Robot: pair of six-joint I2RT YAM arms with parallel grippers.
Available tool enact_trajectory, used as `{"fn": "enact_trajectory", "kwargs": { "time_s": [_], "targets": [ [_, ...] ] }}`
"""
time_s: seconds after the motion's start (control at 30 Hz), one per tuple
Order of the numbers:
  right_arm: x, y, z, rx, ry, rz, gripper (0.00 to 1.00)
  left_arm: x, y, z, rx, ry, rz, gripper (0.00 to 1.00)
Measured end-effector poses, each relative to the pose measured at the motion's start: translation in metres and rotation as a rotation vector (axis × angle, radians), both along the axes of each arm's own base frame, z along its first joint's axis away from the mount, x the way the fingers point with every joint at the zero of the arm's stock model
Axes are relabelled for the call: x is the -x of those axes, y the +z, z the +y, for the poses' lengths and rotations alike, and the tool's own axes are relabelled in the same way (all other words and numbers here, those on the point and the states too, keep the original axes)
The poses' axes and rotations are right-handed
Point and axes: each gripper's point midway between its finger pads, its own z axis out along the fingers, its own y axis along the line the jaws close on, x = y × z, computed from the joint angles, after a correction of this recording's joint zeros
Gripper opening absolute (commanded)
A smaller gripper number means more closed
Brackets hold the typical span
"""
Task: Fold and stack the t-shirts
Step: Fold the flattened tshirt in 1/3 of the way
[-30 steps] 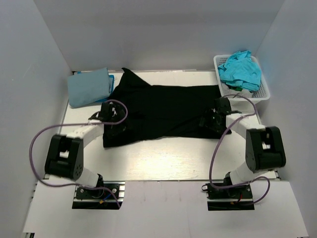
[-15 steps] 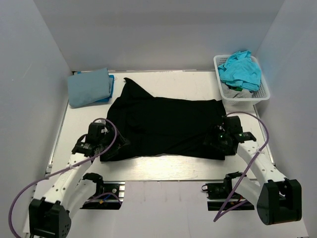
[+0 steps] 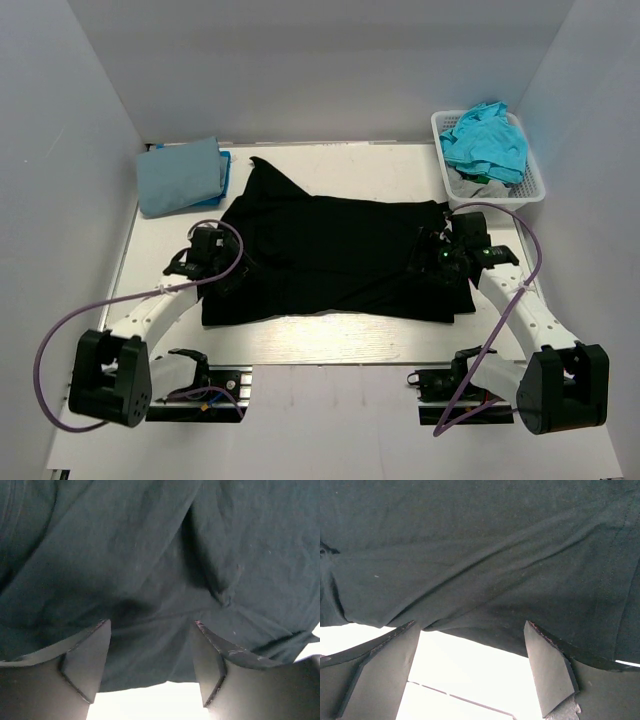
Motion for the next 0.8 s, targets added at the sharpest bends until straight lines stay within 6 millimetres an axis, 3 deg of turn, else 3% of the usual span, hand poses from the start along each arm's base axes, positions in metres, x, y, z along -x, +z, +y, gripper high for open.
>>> {"fn": "enact_trajectory", "kwargs": {
  "time_s": [0.07,0.1,0.4,0.43,0.5,0.53,0.8],
  "targets": [
    [0.000,0.001,0.000,0.000,0.000,0.000,0.90,-0.009,-0.002,0.001,-0.012,0.012,-0.001,0.62],
    [0.000,0.002,0.000,0.000,0.000,0.000,0.90,-0.012,-0.004,0.002,-0.019,0.017,-0.001,0.49],
    [-0.002,0.007,0.000,0.002,-0.003,-0.004,0.90,-0.034,-0.003,0.015,-0.092,0.058,-0.043,0.30],
    [-0.002,0.007,0.000,0.003,-0.003,-0.003,0.90,-0.037,-0.004,0.016,-0.100,0.059,-0.044,0.18],
    [-0.002,0.006,-0.001,0.005,-0.005,-0.003,0.90,-0.042,-0.005,0.017,-0.115,0.059,-0.043,0.11],
    [-0.002,0.006,-0.001,0.006,-0.006,-0.003,0.90,-0.044,-0.006,0.018,-0.123,0.054,-0.041,0.02],
    [-0.002,0.005,-0.003,0.017,-0.013,-0.003,0.90,-0.054,-0.015,0.018,-0.155,0.026,-0.016,0.00]
  ]
}}
